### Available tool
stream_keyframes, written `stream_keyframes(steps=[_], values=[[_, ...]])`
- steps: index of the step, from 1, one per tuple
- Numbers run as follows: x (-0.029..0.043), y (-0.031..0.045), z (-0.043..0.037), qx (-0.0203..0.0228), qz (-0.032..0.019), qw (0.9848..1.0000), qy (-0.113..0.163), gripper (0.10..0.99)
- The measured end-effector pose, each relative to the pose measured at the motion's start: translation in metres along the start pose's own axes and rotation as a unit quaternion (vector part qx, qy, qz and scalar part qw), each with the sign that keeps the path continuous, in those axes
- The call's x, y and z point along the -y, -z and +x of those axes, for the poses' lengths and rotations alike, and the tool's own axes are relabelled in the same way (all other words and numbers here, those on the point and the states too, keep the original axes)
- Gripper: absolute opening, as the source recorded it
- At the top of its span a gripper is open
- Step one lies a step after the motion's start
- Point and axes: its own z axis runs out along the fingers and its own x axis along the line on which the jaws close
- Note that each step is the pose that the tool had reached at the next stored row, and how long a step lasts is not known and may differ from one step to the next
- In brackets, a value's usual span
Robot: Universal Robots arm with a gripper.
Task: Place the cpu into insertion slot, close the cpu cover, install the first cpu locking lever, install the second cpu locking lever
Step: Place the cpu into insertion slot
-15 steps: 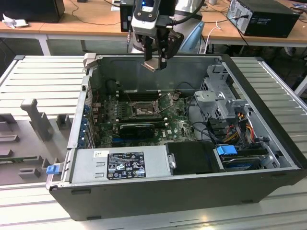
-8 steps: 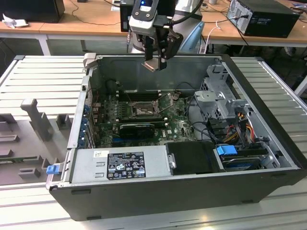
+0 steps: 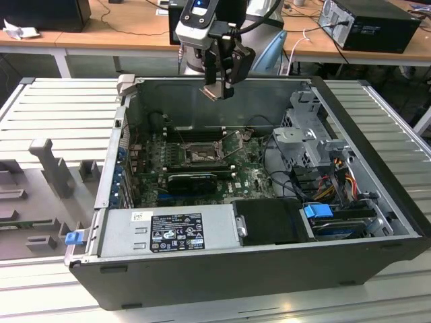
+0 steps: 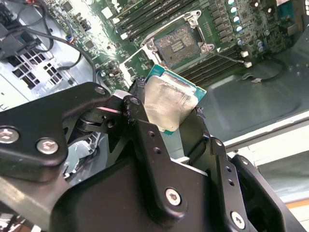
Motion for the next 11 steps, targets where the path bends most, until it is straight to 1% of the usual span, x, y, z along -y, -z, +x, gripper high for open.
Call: stream_keyframes(steps=[3,5,9,11], values=[[0.0000,0.0000,0.0000,0.0011,-0.0002,0.9999,-0.012,0.529],[0.0000,0.0000,0.0000,0.0023,-0.0005,0.9997,-0.026,0.529],[0.0000,0.0000,0.0000,0.0048,-0.0011,0.9985,-0.055,0.529],[0.0000,0.0000,0.0000,0.0056,-0.0012,0.9980,-0.063,0.529]])
